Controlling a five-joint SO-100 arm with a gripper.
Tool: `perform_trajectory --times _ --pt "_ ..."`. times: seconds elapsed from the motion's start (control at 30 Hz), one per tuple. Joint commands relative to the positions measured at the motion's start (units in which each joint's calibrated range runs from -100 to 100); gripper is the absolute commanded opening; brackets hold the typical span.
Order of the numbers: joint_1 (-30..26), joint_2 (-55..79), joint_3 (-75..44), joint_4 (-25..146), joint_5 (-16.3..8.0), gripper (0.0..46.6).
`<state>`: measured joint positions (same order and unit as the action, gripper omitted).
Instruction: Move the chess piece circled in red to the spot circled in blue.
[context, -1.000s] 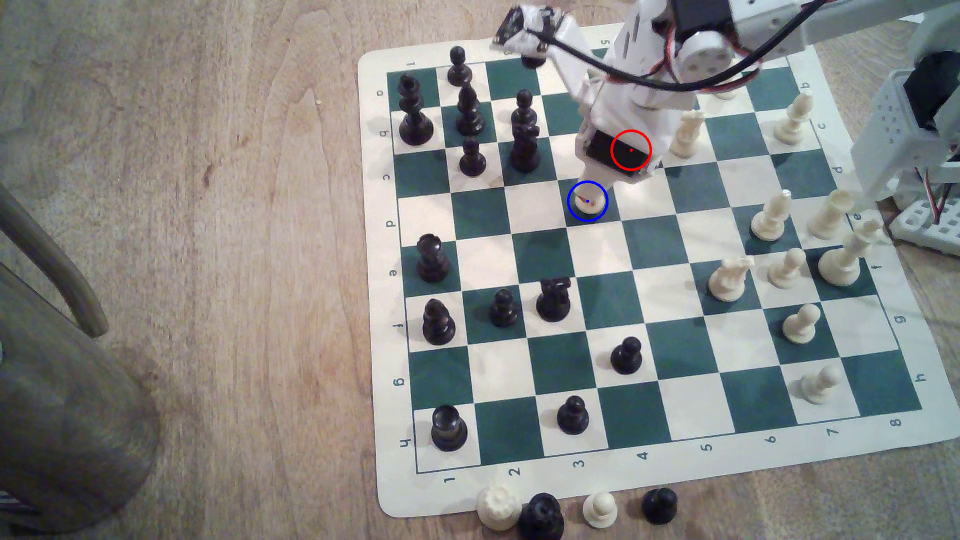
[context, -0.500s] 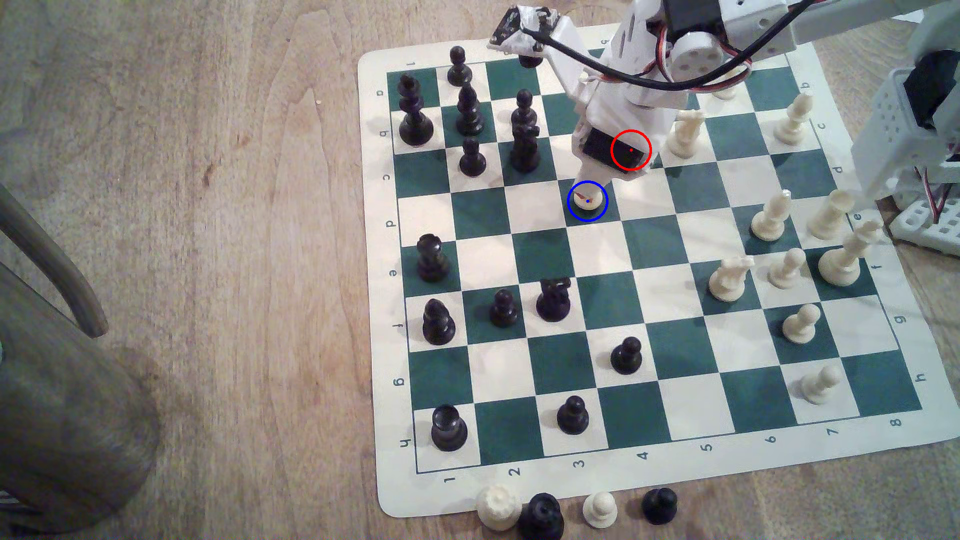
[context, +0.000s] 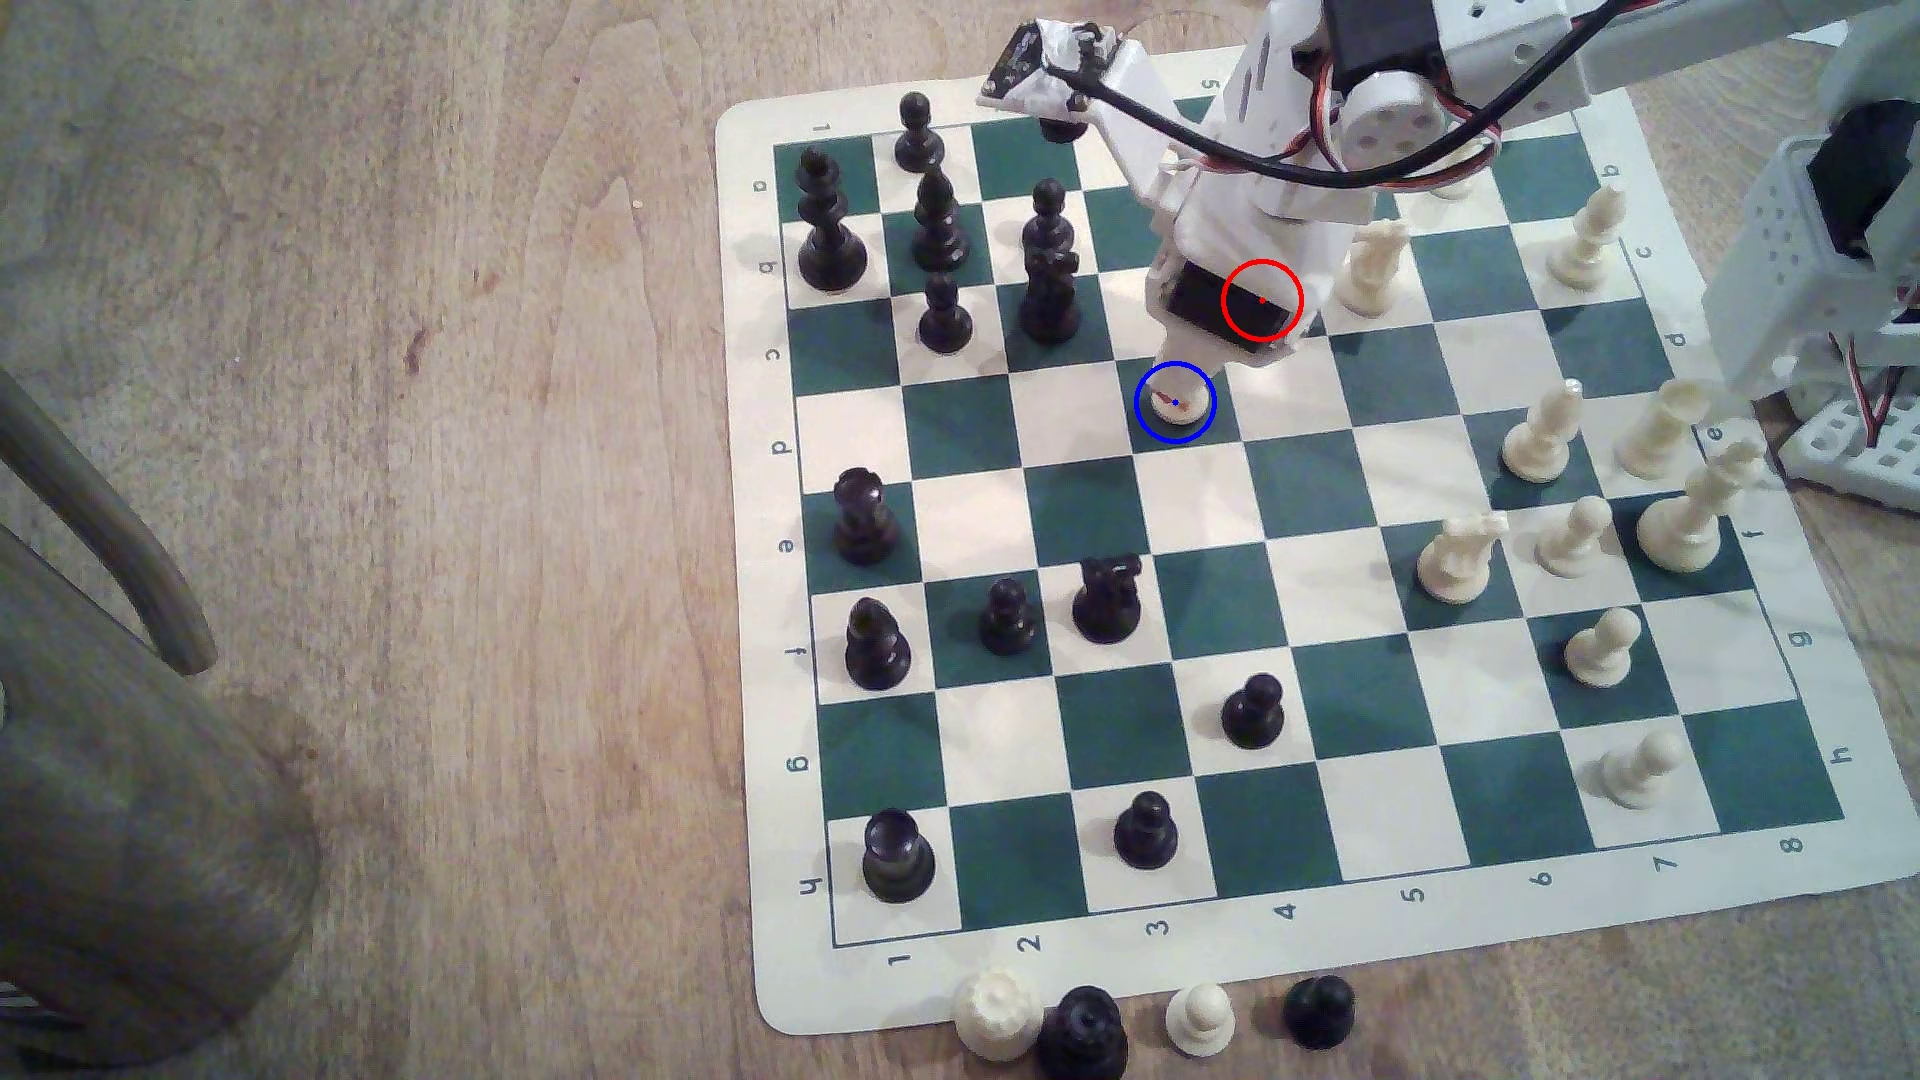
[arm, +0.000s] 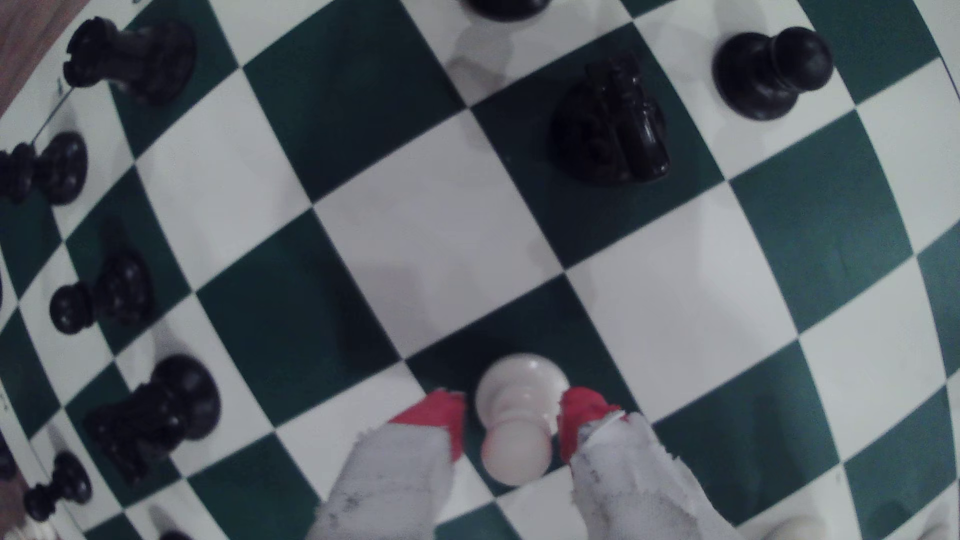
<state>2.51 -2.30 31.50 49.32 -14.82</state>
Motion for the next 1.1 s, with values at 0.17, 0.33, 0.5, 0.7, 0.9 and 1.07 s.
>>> perform_trajectory --times 0.17,0.33,0.5,0.7,0.9,1.07 --pt "1.68 -3.64 1.14 -2.23 0.05 17.2" --pt "2.22 -6.1 2.41 -1.66 0.24 17.9" --pt "2.15 -11.87 3.77 0.96 0.2 18.9" --pt "0.35 -17.14 8.4 3.83 0.49 19.9" --pt "-1.92 -22.65 11.57 6.86 0.73 20.3" --pt "-3.56 -32.08 13.56 10.71 0.68 19.6"
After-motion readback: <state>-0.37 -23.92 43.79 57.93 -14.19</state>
